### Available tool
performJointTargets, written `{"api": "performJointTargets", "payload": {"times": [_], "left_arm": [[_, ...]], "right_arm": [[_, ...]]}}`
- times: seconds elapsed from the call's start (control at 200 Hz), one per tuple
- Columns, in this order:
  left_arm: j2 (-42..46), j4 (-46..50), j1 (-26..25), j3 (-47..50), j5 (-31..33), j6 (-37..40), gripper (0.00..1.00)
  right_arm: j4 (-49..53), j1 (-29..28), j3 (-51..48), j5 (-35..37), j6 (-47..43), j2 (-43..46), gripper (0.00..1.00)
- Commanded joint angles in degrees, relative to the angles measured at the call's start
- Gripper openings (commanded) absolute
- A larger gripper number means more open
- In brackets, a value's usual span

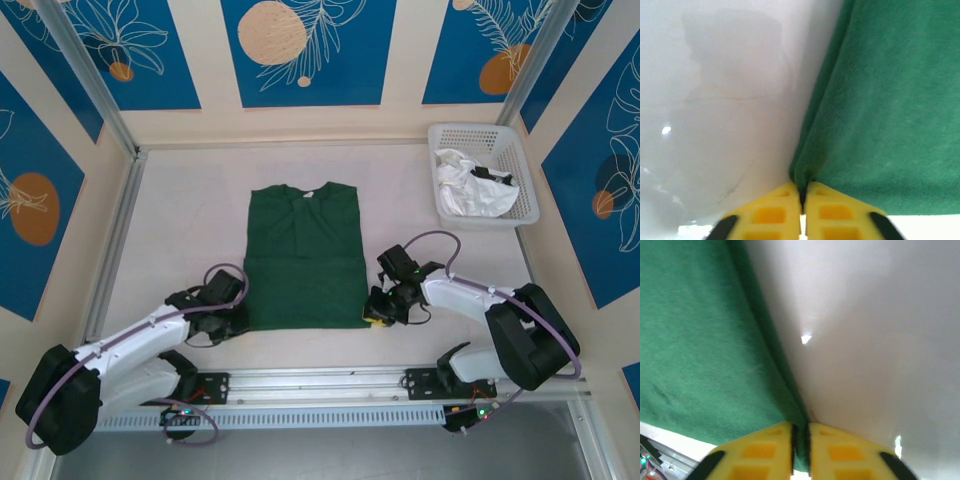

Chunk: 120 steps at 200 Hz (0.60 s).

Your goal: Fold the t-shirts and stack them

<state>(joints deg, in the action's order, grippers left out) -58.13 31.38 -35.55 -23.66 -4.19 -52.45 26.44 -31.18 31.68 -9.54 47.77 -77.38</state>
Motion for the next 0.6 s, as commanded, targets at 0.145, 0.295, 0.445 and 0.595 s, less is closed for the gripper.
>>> {"api": "performJointTargets", "payload": {"times": [0.145,0.295,0.445,0.595], "left_arm": [[-2.7,-0.8,-0.4,-4.7,2.4,9.0,0.00],[-2.2,4.2,-3.1,-6.4,1.0,10.3,0.00],[1.0,11.2,-9.9,-7.4,0.9,8.7,0.00],[3.7,15.1,-16.2,-7.2,-0.9,4.1,0.00]], "right_arm": [[0.0,-1.1,0.8,1.5,-3.0,-1.5,0.00],[3.7,-2.4,0.5,3.1,-3.0,1.3,0.00],[8.6,-5.6,-1.9,4.6,-1.3,7.3,0.00],[12.9,-8.4,-5.2,3.0,1.6,16.1,0.00]]}}
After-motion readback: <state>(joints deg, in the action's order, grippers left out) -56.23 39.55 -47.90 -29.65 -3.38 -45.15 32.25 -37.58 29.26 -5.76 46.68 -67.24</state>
